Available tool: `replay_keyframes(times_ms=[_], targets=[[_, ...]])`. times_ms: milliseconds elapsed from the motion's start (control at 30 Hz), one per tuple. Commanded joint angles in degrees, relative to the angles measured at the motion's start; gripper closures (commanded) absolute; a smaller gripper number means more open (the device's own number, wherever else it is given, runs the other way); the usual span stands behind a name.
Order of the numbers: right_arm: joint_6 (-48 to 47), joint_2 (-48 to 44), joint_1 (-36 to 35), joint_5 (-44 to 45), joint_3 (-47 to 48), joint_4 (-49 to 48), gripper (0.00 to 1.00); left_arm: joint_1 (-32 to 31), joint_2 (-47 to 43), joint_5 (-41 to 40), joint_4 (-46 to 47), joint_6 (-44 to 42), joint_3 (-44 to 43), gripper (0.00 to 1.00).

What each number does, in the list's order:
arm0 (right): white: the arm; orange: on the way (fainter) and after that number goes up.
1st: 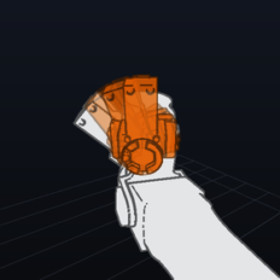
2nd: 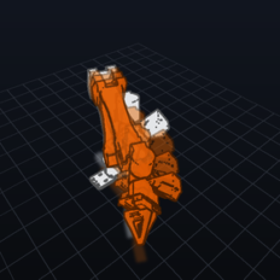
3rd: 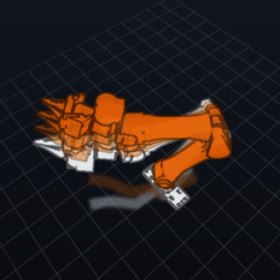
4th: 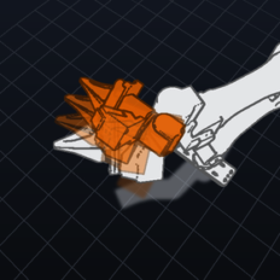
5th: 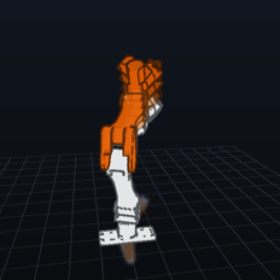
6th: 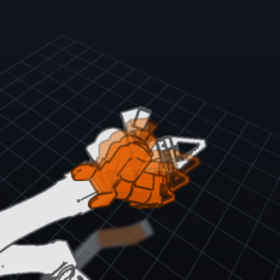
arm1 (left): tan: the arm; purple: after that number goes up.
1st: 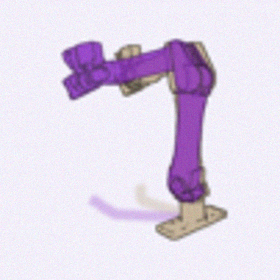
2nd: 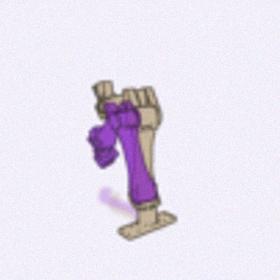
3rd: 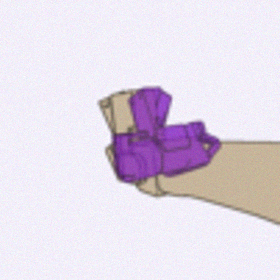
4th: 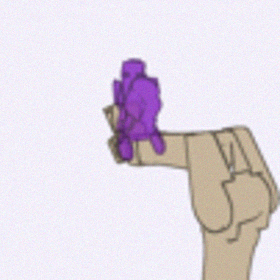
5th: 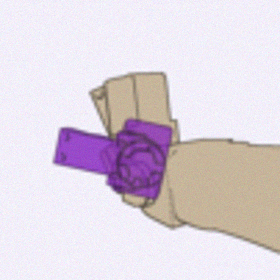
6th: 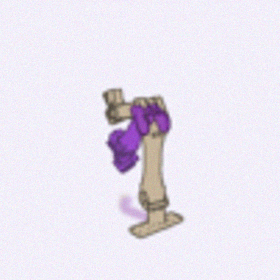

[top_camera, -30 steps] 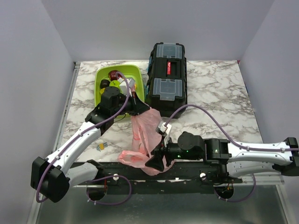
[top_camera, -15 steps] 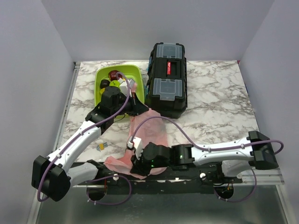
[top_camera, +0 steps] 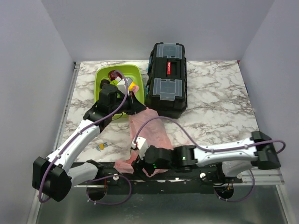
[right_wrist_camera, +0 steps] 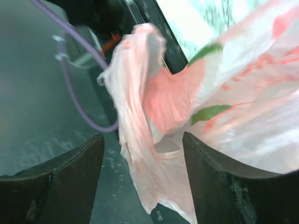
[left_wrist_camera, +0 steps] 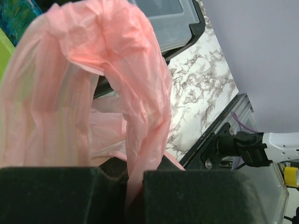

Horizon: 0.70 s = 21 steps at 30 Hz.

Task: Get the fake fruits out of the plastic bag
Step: Adjust the plastic bag at the center of the board.

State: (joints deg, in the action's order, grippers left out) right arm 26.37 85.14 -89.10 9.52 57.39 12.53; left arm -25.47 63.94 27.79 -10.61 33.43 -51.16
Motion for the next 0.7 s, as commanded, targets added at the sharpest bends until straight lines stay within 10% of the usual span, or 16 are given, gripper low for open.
replay_keyframes(times_ms=[0, 367, 667], targets=[[1.0, -11.1, -0.5, 4.3, -1.5, -2.7, 0.24, 0.4, -0.8, 3.1, 1.5, -0.6, -2.1, 1.0], [15.6, -18.5, 0.3, 30.9, -0.2, 6.0, 0.07, 0.4, -0.7, 6.2, 2.9, 1.6, -1.5, 1.0], [22.4, -10.8, 3.7, 30.4, 2.8, 10.4, 0.12, 0.4, -1.9, 6.5, 1.6, 1.5, -1.6, 1.0]])
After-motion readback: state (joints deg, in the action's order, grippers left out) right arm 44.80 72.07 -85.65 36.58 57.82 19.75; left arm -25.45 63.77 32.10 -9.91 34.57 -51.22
